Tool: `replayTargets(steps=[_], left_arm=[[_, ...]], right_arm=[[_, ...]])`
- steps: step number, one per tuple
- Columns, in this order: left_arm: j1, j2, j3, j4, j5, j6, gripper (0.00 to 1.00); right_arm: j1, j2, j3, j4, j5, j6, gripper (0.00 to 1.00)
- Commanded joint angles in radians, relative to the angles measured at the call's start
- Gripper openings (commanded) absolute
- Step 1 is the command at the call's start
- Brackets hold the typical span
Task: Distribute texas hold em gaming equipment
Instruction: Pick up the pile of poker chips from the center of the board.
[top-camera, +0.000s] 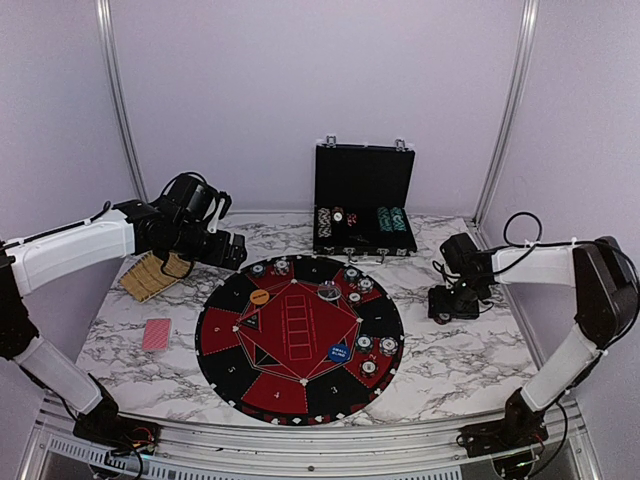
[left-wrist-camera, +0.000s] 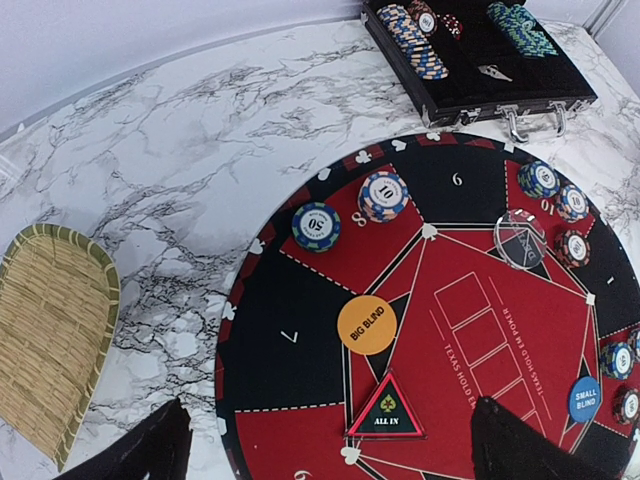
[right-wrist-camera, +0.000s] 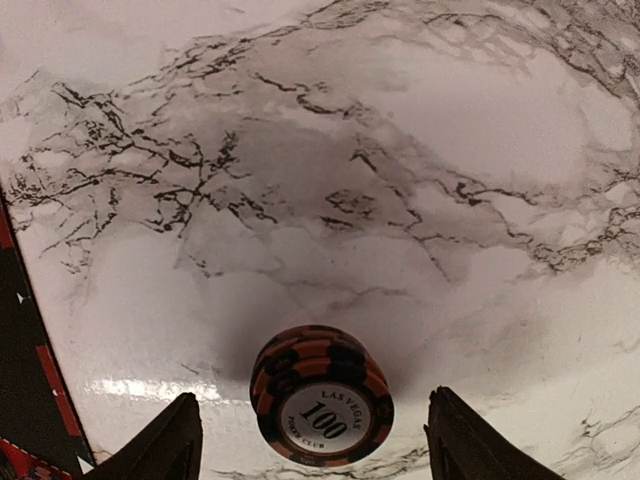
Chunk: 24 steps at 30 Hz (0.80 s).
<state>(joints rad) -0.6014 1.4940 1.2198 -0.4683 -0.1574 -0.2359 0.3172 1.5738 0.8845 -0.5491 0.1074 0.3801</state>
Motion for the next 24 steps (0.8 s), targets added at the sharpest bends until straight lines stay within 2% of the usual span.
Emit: replayTargets(steps=[1,6,19,24], left_arm=[[0.006,0.011,-0.007,0.008,0.005,0.005,0.99],[0.006,0.011,-0.006,0.008,0.007,0.005,0.99],[0.006,0.020,-0.005,0.007,0.014,0.004,0.99],[0.006,0.022,-0.004,0.007,0.016,0.001,0.99]], right_arm=[[-0.027,0.035,-0.005,0.057,-0.021,-0.021,0.74],[-0.029,0.054,-0.005,0.058,-0.022,-0.022,0.63],[-0.014,0.086,0.006,0.023,0.011,-0.033,0.58],[-0.012,0.089,-0.007,0.034,0.006,-0.029,0.51]])
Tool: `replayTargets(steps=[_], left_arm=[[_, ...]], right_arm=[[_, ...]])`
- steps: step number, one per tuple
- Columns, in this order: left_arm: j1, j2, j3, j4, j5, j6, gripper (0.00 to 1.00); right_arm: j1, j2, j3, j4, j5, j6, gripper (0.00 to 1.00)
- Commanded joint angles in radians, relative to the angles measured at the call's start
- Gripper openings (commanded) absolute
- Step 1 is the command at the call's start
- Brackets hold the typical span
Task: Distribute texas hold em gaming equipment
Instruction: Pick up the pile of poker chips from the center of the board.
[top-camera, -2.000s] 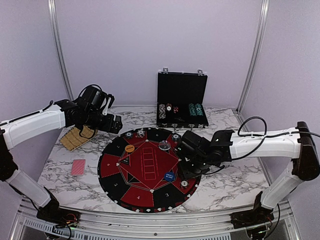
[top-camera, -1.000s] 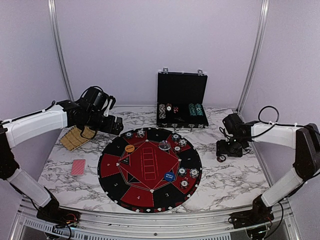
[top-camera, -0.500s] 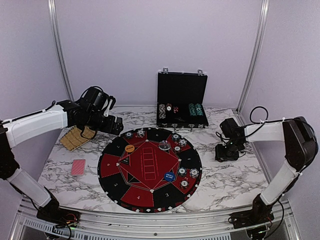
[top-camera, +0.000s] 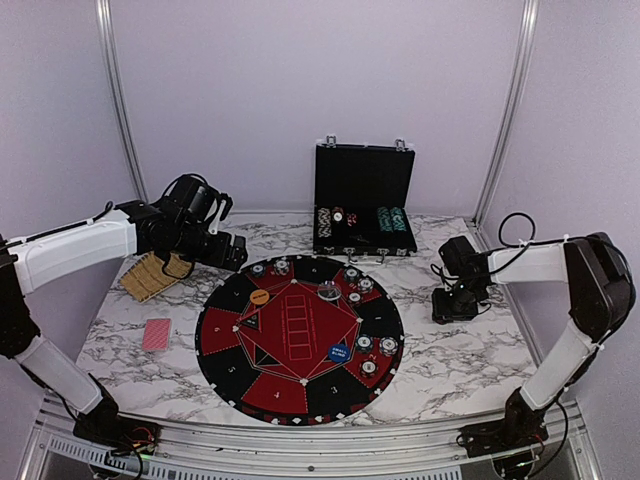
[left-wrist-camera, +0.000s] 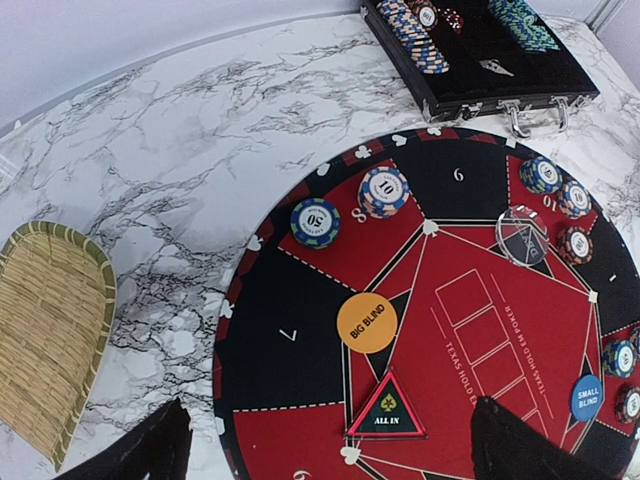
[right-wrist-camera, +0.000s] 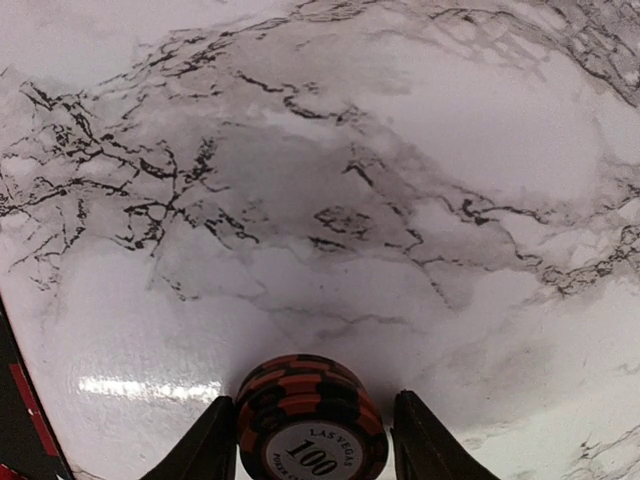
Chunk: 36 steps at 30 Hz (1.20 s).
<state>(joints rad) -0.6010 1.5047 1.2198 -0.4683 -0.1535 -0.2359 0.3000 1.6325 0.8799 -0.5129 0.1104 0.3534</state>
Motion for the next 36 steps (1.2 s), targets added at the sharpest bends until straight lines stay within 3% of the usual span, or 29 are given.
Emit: replayTargets(steps=[1,13,27,36], left_arm=[[0.006,0.011,-0.005,0.007,0.012,0.002,0.99],[0.006,0.007,-0.006,0.006,0.008,0.003,0.99],[0.006,0.006,-0.002,0.001,0.014,0.005,0.99],[0.010,0.014,0.005,-0.011,0.026,0.002,0.99]], right_arm=[[0.005,0.030,-0.006,0.001,0.000,-0.002,0.49],[0.021,0.032,0.005,-0.006,0.000,0.009,0.29],[0.070,0.009,0.144,-0.107,0.043,0.010,0.27],[0.225,0.110,0.377,-0.199,0.075,0.023,0.27]])
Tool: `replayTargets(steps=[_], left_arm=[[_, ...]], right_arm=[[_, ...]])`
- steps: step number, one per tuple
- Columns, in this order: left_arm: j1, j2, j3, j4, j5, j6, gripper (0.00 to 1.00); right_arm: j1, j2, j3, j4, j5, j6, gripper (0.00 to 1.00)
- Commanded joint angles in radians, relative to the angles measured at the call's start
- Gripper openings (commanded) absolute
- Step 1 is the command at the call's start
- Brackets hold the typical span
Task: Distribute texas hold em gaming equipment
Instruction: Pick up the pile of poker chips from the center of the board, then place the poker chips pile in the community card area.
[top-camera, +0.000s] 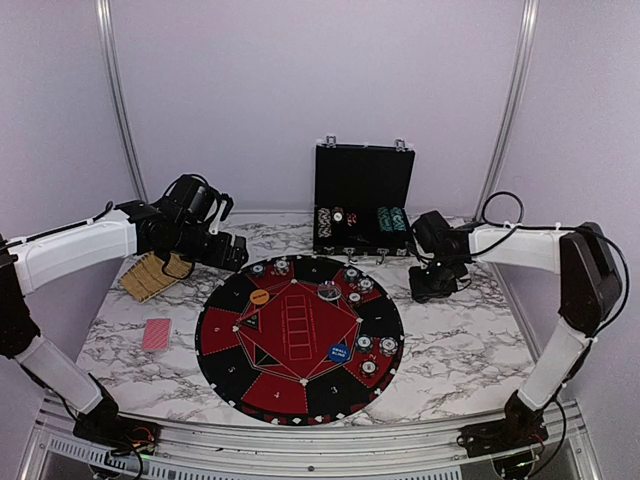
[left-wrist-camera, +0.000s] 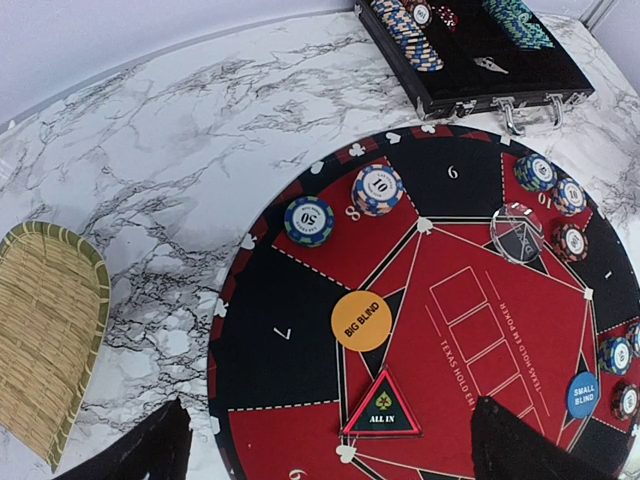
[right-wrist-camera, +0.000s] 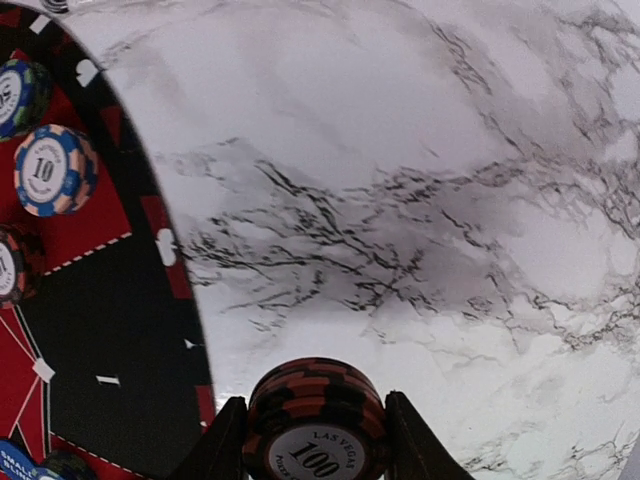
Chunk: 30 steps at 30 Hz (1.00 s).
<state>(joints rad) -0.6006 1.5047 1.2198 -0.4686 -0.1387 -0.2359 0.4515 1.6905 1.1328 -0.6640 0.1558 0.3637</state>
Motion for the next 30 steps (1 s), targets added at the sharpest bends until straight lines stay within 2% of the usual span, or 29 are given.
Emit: replayTargets(steps=[1,20,25,30], left_arm=[[0.012,0.015,0.007,-0.012,0.014,0.001,0.99],[0.039,0.027,0.022,-0.030,0.045,-0.008,0.99],[0.039,0.026,0.023,-0.032,0.046,-0.008,0.99],[0.039,0.027,0.021,-0.034,0.053,-0.008,0.99]], right_arm=[[0.094,0.074,0.156,-0.061,0.033,0.014,0.27],[0.441,0.559,0.781,-0.187,-0.003,-0.002,0.27],[0.485,0.659,0.887,-0.205,-0.022,-0.006,0.27],[0.502,0.703,0.912,-0.205,-0.036,-0.006,0.28]])
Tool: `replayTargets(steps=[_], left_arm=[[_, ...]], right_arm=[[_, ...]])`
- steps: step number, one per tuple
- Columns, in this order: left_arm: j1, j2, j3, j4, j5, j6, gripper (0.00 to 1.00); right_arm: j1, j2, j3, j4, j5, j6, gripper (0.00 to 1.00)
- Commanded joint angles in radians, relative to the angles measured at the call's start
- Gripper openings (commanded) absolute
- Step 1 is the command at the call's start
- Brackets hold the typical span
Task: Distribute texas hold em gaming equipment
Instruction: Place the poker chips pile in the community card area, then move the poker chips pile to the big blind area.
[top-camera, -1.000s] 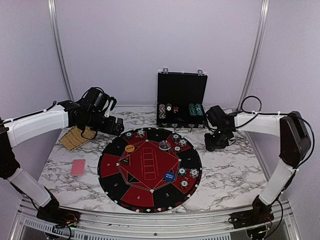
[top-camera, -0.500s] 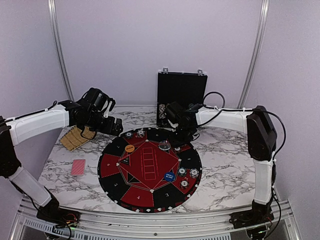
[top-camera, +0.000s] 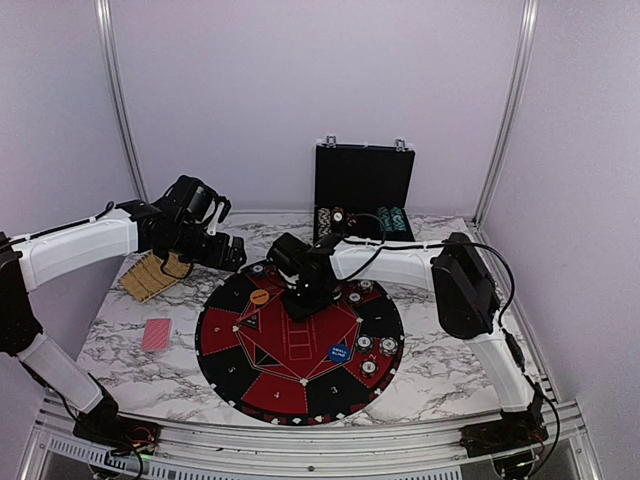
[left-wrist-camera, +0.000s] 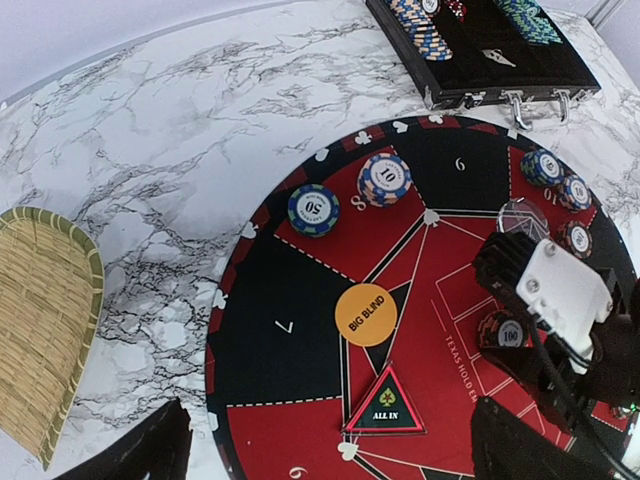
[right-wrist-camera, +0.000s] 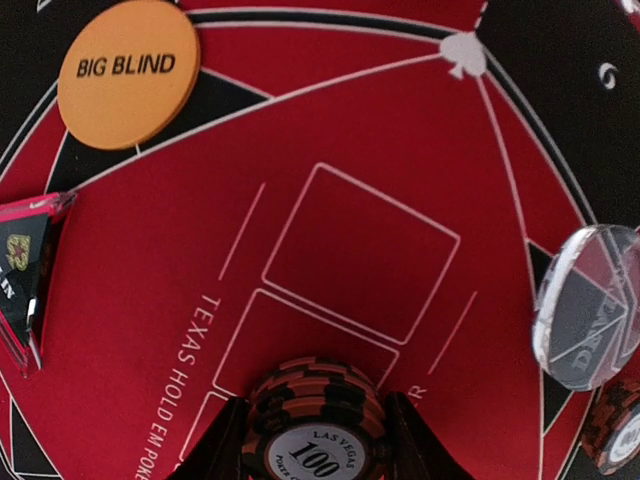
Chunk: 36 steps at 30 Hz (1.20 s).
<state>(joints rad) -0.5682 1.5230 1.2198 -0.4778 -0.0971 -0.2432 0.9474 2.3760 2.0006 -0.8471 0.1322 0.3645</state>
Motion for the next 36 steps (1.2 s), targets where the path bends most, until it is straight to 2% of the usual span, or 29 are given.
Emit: replayTargets(steps=[1,3,12,16,20,24,30,36], left_arm=[[0.007,0.008,0.022,-0.026,0.016,0.002,0.99],[0.007,0.012,0.023,-0.027,0.027,0.005,0.99],[0.003,0.036,0.046,-0.053,0.081,0.014,0.99],[-0.019,0.063,0.072,-0.075,0.075,0.020,0.99],[-0.055,0.099,0.094,-0.098,0.065,0.020,0.99],[-0.113,0.147,0.119,-0.121,0.054,0.019,0.99],[-0.196,0.255,0.189,-0.155,0.038,0.007,0.96],[-0.265,0.410,0.318,-0.228,0.021,0.021,0.96]], right_arm=[[0.006,0.020,0.039,-0.020,-0.015,-0.006,0.29],[0.007,0.017,0.032,-0.016,-0.019,-0.007,0.34],[0.007,-0.050,-0.013,0.026,-0.042,-0.034,0.70],[0.007,-0.121,-0.070,0.055,-0.040,-0.044,0.80],[0.004,-0.222,-0.152,0.083,-0.025,-0.055,0.81],[-0.012,-0.370,-0.308,0.134,0.010,-0.044,0.81],[-0.102,-0.651,-0.614,0.245,0.064,0.006,0.80],[-0.179,-0.838,-0.770,0.312,0.099,0.022,0.80]])
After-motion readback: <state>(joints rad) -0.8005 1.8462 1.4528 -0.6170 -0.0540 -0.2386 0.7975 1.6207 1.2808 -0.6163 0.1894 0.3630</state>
